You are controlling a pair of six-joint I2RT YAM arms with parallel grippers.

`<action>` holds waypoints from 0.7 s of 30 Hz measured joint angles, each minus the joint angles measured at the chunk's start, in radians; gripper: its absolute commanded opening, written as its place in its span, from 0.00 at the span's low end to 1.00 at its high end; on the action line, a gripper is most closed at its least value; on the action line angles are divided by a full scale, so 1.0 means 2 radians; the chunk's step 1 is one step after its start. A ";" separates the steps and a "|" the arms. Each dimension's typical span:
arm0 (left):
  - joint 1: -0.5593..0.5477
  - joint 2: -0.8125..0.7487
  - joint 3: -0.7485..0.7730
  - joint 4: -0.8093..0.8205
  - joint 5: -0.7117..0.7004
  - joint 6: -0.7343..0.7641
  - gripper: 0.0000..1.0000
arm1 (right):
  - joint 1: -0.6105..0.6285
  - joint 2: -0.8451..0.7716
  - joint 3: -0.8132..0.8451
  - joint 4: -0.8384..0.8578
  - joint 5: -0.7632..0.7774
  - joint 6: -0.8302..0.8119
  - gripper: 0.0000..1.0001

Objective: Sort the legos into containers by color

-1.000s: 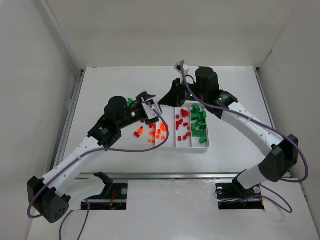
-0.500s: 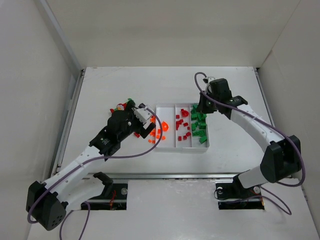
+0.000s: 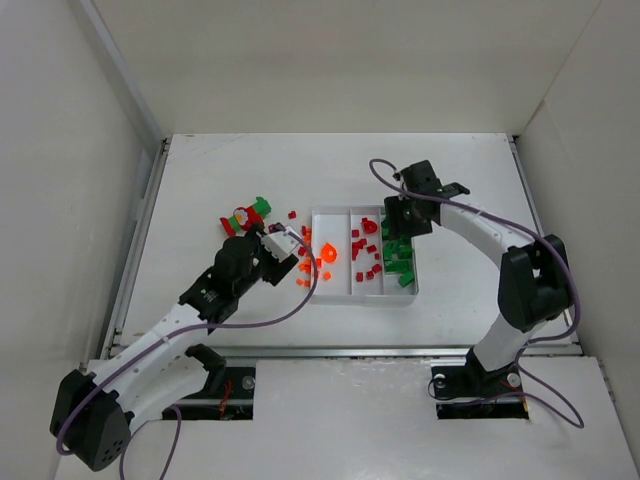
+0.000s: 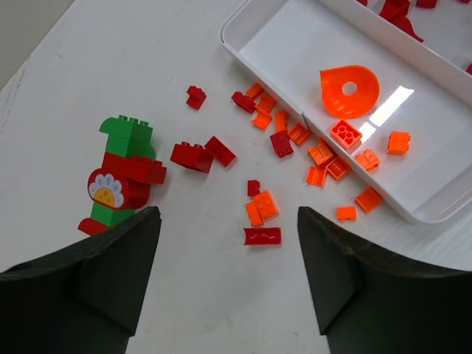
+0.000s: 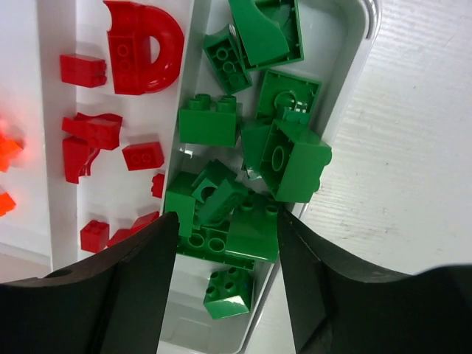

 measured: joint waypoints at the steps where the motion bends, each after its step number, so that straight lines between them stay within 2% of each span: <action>1: 0.000 0.000 -0.002 0.003 0.000 0.002 0.61 | 0.000 0.001 0.005 -0.005 0.001 -0.003 0.62; 3: 0.000 0.001 -0.006 0.007 0.000 0.006 0.48 | 0.000 0.001 0.019 -0.014 0.001 -0.006 0.62; 5: 0.000 0.004 -0.012 0.014 0.004 0.010 0.43 | 0.000 0.000 0.036 -0.019 -0.001 -0.009 0.63; 11: 0.000 0.056 -0.014 0.037 0.025 0.014 0.40 | 0.000 0.000 0.096 -0.032 -0.005 -0.012 0.63; 13: 0.000 0.079 -0.014 0.045 0.031 0.012 0.41 | 0.000 0.000 0.114 -0.032 -0.006 -0.012 0.63; 18: 0.007 0.135 -0.007 0.063 0.025 -0.017 0.61 | 0.000 0.016 0.171 -0.036 -0.013 -0.024 0.63; 21: 0.023 0.173 0.016 0.065 0.000 -0.049 0.68 | 0.000 0.034 0.207 -0.033 -0.015 -0.036 0.68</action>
